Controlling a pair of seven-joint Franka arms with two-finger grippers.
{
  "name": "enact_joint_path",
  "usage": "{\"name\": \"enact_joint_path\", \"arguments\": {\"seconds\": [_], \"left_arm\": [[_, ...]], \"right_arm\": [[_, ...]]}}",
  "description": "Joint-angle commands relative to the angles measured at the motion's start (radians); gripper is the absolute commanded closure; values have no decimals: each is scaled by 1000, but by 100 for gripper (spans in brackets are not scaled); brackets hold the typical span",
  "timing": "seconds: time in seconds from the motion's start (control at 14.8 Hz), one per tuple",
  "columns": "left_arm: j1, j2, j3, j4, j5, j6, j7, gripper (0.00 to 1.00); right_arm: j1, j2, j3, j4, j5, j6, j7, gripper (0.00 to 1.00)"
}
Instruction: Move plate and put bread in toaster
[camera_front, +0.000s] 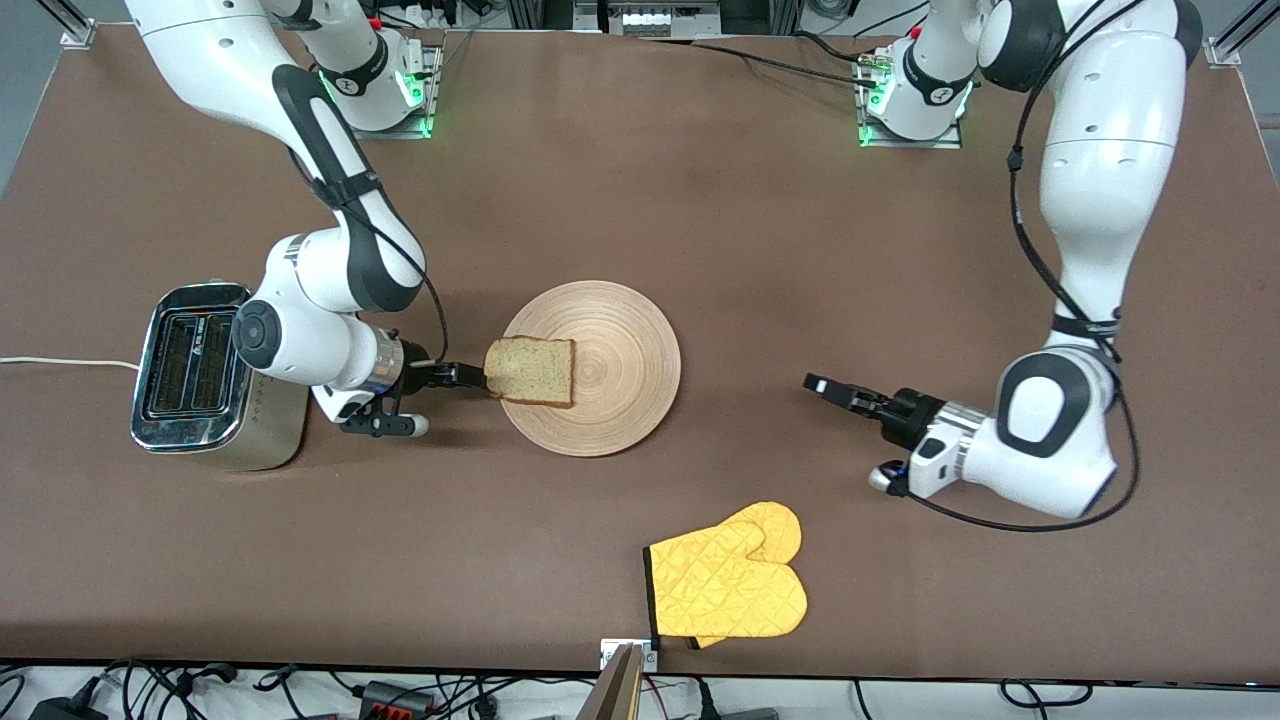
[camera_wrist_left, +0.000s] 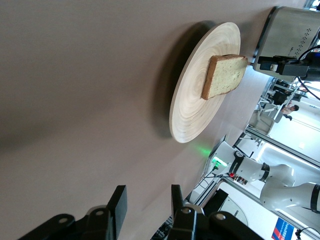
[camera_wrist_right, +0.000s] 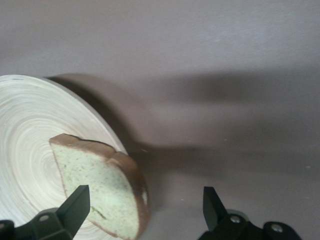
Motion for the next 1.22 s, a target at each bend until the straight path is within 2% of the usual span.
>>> {"name": "enact_joint_path", "arguments": {"seconds": [0.0,0.2,0.27,0.34,0.41,0.54,0.74,0.88,1.02,1.15], "left_arm": [[25,-74,-4,15,162,-29,-29,57],[13,-218,-7,16,402,-49,-99,58],[16,-271,-16,16,462,-49,-132,55],[20,-327,-9,15,502,-48,-144,37],[22,-373,-12,15,561,-52,-133,0],[13,-438,-24,15,697,-62,-120,0],[14,-458,-22,15,718,-72,-127,0],[33,-506,-18,-28,719,-63,-150,0],[31,-628,-16,-211,717,4,-254,0],[30,-775,-21,-452,722,192,-324,0]], "right_arm": [[18,17,-3,6,26,18,6,0],[30,36,-3,6,56,18,2,5],[36,36,-3,6,56,18,-4,9],[37,42,-3,6,56,18,-10,13],[37,47,-3,8,56,18,-12,16],[37,48,-3,8,56,16,-12,25],[40,48,-3,8,56,13,-11,48],[40,48,-3,8,56,8,-7,59],[40,48,-3,6,56,7,2,65],[40,48,-3,8,56,4,3,73]]}}
